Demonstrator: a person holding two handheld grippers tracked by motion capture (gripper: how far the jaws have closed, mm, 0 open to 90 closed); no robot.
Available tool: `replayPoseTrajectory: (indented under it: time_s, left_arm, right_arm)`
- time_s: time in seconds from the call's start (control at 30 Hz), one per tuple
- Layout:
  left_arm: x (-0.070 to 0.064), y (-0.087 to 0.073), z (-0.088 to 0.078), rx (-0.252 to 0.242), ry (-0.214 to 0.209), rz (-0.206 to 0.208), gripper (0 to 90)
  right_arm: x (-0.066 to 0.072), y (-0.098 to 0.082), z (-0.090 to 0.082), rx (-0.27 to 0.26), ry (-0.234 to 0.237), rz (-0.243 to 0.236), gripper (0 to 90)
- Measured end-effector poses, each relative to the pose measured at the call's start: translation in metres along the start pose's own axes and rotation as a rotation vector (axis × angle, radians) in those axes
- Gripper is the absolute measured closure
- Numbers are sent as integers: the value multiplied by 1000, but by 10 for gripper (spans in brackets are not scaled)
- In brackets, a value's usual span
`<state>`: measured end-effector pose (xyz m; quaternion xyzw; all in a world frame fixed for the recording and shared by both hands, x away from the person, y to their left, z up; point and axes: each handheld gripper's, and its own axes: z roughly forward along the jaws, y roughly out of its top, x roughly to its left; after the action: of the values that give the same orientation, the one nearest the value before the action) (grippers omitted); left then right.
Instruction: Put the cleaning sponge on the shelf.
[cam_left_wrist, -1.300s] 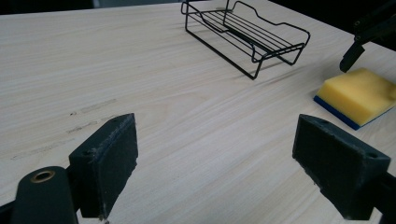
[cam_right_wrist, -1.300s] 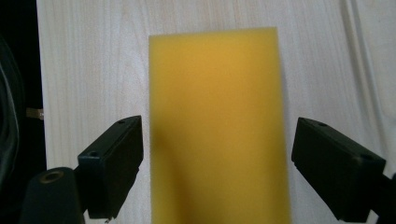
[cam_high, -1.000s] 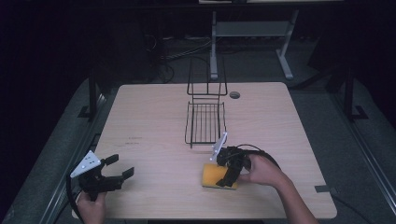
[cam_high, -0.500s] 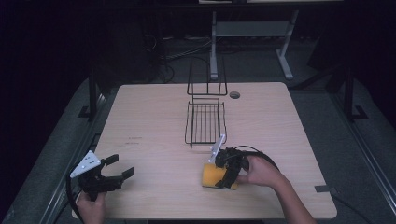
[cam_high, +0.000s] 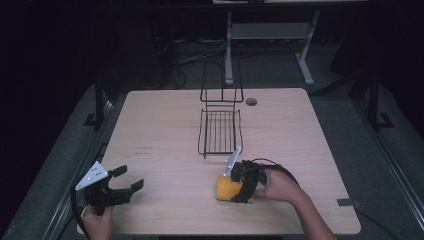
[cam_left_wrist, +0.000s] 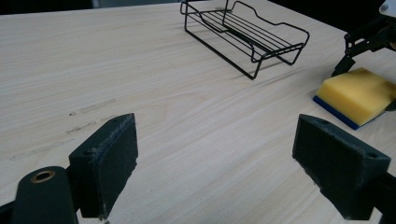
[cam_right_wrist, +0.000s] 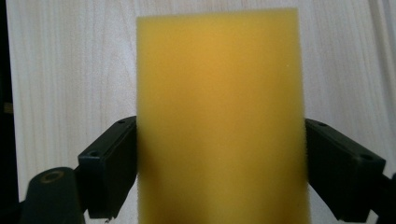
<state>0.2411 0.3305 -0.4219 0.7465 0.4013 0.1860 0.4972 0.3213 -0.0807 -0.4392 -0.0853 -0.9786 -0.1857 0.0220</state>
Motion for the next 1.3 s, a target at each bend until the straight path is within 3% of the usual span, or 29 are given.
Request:
replayPoseTrajectory:
  time_s: [0.83,1.3]
  left_arm:
    - [0,0,-1,-2,0,-1,134]
    - [0,0,-1,0,-2,1,134]
  right_arm:
    - [2,-3,4,2,-12,-16,202]
    - [1,-4,-5,-26,-11,-24,215]
